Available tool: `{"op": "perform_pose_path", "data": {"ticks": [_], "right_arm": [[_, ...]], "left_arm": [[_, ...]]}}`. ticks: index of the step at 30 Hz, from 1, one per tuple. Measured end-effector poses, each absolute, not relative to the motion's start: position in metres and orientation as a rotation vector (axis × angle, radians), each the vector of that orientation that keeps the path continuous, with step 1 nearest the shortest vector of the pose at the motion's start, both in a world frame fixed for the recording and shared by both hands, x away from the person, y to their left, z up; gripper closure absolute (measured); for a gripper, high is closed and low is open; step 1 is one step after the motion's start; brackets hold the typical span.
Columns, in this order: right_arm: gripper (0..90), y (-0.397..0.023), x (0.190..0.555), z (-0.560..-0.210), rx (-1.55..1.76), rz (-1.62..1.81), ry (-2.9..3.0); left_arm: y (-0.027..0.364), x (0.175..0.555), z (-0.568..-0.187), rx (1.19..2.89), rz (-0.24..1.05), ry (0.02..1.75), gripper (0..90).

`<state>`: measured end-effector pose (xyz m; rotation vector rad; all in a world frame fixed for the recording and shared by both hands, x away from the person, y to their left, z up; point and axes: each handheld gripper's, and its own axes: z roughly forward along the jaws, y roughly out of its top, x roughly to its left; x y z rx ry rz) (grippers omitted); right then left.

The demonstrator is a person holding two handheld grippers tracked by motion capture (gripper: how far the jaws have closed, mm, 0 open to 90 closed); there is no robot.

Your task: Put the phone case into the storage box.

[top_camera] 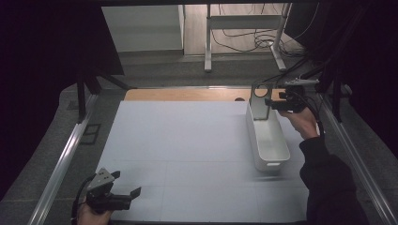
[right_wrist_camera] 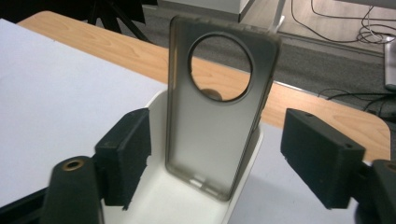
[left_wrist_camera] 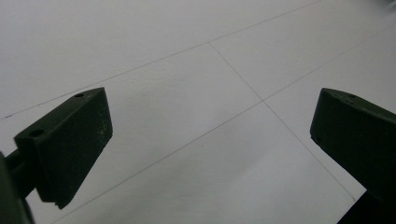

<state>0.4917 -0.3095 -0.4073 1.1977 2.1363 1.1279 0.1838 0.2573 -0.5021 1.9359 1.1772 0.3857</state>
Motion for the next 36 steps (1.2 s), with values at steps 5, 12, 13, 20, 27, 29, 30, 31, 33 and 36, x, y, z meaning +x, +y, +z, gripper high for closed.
{"op": "perform_pose_path", "data": {"ticks": [5,12,13,20,27,29,30,31,33,36], "right_arm": [[19.9,-0.308,0.480,-0.406,1.208,1.138,2.151],[13.3,-0.305,0.463,-0.406,1.234,1.120,2.189],[12.9,-0.305,0.461,-0.406,1.239,1.119,2.196],[5.1,-0.299,0.442,-0.412,1.240,1.110,2.259],[0.9,-0.293,0.423,-0.413,1.228,1.110,2.269],[0.0,-0.292,0.416,-0.414,1.225,1.086,2.272],[0.0,-0.292,0.414,-0.415,1.225,1.080,2.276],[0.0,-0.292,0.412,-0.416,1.221,1.072,2.277],[0.0,-0.291,0.406,-0.417,1.209,1.037,2.273],[0.0,-0.292,0.397,-0.417,1.216,1.053,2.270]], "left_arm": [[0.259,0.184,-0.502,1.927,0.376,1.177,0.1],[0.260,0.184,-0.502,1.917,0.365,1.179,0.0],[0.261,0.184,-0.502,1.915,0.362,1.178,0.0],[0.261,0.184,-0.503,1.915,0.360,1.175,0.0],[0.261,0.183,-0.502,1.913,0.365,1.169,0.0],[0.261,0.183,-0.502,1.913,0.372,1.166,0.0],[0.261,0.183,-0.502,1.913,0.373,1.167,0.0],[0.261,0.183,-0.502,1.915,0.374,1.167,0.0],[0.260,0.182,-0.502,1.916,0.379,1.166,0.0],[0.260,0.182,-0.502,1.918,0.385,1.162,0.0]]}}
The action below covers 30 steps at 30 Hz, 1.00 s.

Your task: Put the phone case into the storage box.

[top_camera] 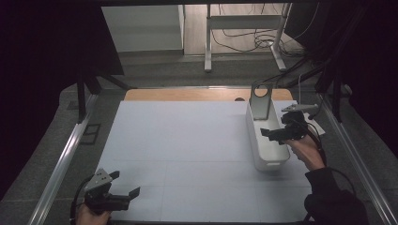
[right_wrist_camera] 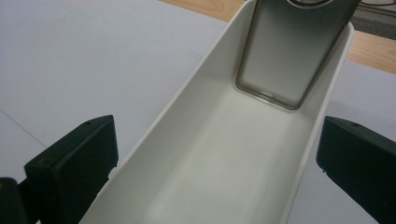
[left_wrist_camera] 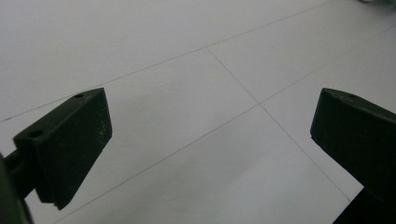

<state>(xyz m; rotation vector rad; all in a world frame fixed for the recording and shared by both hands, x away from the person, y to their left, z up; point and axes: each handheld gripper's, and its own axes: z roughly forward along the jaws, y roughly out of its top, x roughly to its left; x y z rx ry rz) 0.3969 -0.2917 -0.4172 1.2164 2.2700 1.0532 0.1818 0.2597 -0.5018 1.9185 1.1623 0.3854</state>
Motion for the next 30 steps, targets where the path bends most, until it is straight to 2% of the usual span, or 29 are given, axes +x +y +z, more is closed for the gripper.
{"op": "perform_pose_path", "data": {"ticks": [30], "right_arm": [[0.0,-0.304,0.305,-0.429,1.245,1.069,2.218]], "left_arm": [[0.260,0.181,-0.502,1.927,0.386,1.179,0.0]]}}
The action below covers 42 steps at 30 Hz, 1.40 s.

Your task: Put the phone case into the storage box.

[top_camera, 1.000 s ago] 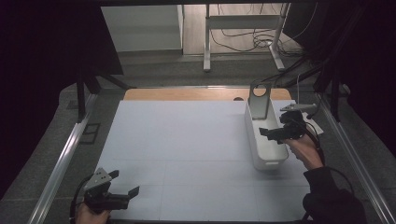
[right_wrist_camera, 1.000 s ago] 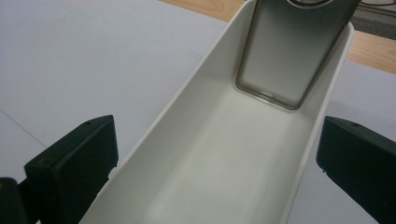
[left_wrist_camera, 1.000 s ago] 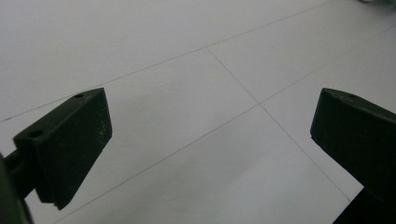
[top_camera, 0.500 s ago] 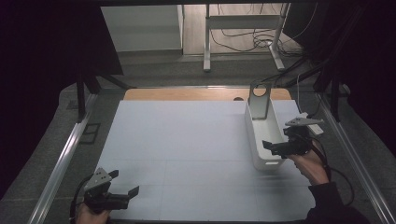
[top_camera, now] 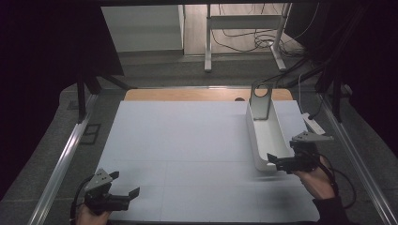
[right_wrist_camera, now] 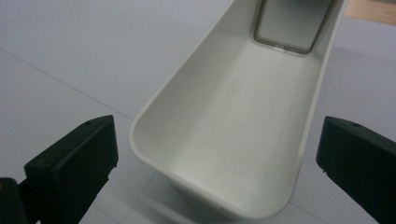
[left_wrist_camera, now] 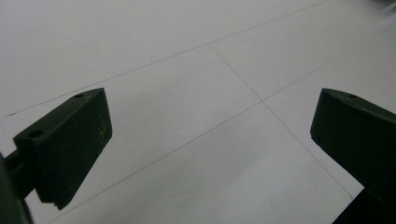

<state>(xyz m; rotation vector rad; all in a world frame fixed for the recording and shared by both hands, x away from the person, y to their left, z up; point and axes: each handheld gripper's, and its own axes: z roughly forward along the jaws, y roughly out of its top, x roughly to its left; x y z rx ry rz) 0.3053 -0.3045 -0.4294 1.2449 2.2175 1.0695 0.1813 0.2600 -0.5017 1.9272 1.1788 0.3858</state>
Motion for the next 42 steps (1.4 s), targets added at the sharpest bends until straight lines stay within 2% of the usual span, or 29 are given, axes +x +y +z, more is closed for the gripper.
{"op": "perform_pose_path", "data": {"ticks": [22,42], "right_arm": [[0.0,-0.313,0.257,-0.446,1.305,1.042,2.195],[0.0,-0.316,0.229,-0.461,1.320,1.002,2.191]], "left_arm": [[0.261,0.180,-0.502,1.922,0.385,1.183,0.0],[0.262,0.180,-0.502,1.915,0.382,1.180,0.0]]}}
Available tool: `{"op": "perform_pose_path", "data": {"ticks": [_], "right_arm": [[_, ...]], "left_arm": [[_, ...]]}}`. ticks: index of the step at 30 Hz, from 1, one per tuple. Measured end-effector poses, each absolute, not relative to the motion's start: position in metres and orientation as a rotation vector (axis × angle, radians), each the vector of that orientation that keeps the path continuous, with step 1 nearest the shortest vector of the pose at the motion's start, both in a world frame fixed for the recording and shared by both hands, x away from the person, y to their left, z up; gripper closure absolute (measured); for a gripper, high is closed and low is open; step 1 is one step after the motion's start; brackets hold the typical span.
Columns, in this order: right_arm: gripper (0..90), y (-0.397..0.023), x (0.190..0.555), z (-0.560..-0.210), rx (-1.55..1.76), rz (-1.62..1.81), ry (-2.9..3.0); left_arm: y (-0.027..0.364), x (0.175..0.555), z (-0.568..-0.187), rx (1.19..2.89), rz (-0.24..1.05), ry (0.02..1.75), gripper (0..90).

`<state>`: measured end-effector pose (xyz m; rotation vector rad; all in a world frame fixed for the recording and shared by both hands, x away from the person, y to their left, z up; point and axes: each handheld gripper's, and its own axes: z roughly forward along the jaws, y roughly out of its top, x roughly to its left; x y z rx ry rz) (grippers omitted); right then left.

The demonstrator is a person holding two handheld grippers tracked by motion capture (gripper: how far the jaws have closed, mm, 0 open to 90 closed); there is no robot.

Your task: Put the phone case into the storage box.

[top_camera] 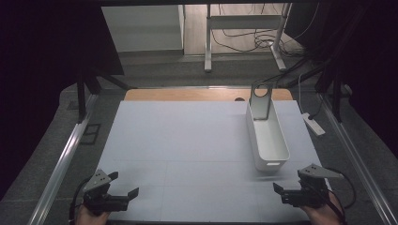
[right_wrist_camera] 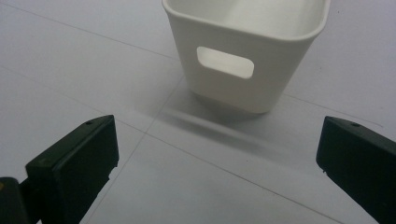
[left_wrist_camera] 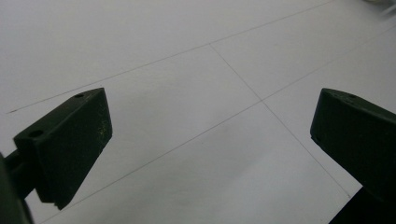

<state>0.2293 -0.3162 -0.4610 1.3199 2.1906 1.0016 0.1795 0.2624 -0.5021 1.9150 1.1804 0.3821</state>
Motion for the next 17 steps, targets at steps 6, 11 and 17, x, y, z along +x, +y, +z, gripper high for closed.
{"op": "perform_pose_path", "data": {"ticks": [6,11,17], "right_arm": [[0.0,-0.3171,0.2259,-0.4677,1.332,0.970,2.209],[0.0,-0.3162,0.2260,-0.4684,1.334,0.959,2.213],[0.0,-0.3175,0.2283,-0.4701,1.360,0.945,2.224]], "left_arm": [[0.2625,0.1794,-0.5021,1.915,0.383,1.183,0.0],[0.2624,0.1796,-0.5022,1.916,0.381,1.184,0.0],[0.2619,0.1804,-0.5019,1.916,0.380,1.186,0.0]]}}
